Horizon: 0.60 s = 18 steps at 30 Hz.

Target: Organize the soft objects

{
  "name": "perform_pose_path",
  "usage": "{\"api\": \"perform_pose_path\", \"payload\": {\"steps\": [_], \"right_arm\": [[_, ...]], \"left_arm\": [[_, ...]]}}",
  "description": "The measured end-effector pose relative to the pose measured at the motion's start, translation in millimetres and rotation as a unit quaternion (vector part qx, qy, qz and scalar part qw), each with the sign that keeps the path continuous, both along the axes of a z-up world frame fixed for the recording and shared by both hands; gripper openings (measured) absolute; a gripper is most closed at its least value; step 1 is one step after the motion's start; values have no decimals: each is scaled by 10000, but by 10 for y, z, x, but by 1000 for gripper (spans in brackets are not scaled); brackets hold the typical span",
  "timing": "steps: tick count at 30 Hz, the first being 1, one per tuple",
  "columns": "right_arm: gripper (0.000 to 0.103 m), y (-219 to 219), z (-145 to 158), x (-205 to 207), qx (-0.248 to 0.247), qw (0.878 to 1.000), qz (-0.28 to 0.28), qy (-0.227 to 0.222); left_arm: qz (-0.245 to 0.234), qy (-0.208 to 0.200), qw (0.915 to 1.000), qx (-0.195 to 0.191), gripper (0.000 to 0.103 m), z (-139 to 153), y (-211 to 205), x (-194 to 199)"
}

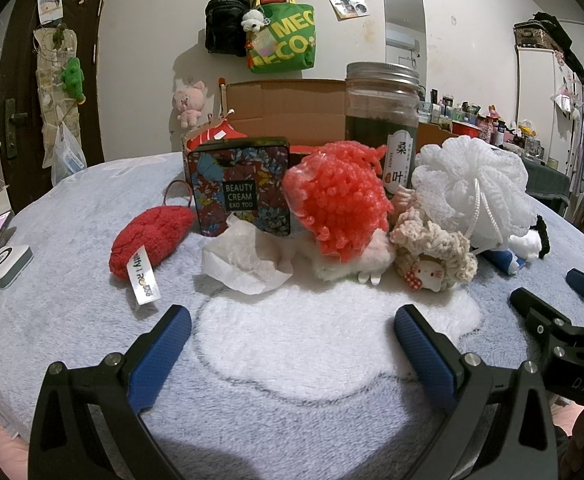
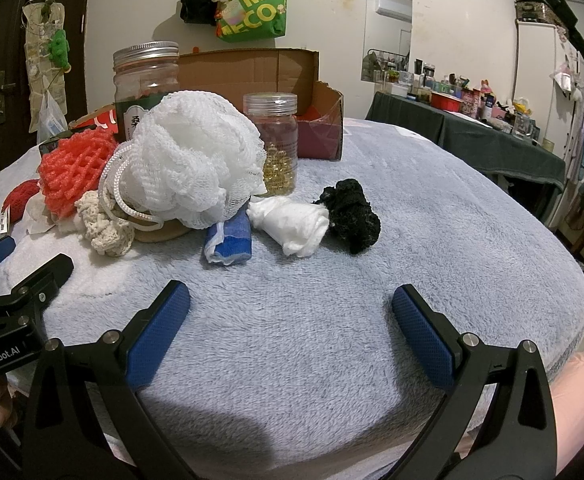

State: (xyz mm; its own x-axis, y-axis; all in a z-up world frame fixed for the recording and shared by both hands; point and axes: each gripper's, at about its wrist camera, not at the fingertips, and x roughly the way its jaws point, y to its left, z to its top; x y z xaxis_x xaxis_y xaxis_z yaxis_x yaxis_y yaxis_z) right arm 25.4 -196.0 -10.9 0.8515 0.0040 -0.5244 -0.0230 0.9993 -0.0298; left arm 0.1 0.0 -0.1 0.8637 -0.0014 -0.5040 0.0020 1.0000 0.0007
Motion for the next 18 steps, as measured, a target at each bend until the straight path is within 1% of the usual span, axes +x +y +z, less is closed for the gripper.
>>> {"api": "perform_pose_path", "payload": {"steps": [13, 16, 18], "right_arm": [[103, -10, 15, -4, 15, 10000, 22, 66], [103, -26, 52, -15, 147, 9998, 99, 118], [103, -54, 148, 13, 228, 9996, 164, 76]], "left_arm": [[2, 39, 10000, 2, 103, 14, 1, 3], [-79, 84, 9999, 8, 103, 98, -1, 24], [-182, 7, 9998, -18, 103, 200, -13, 33]]}}
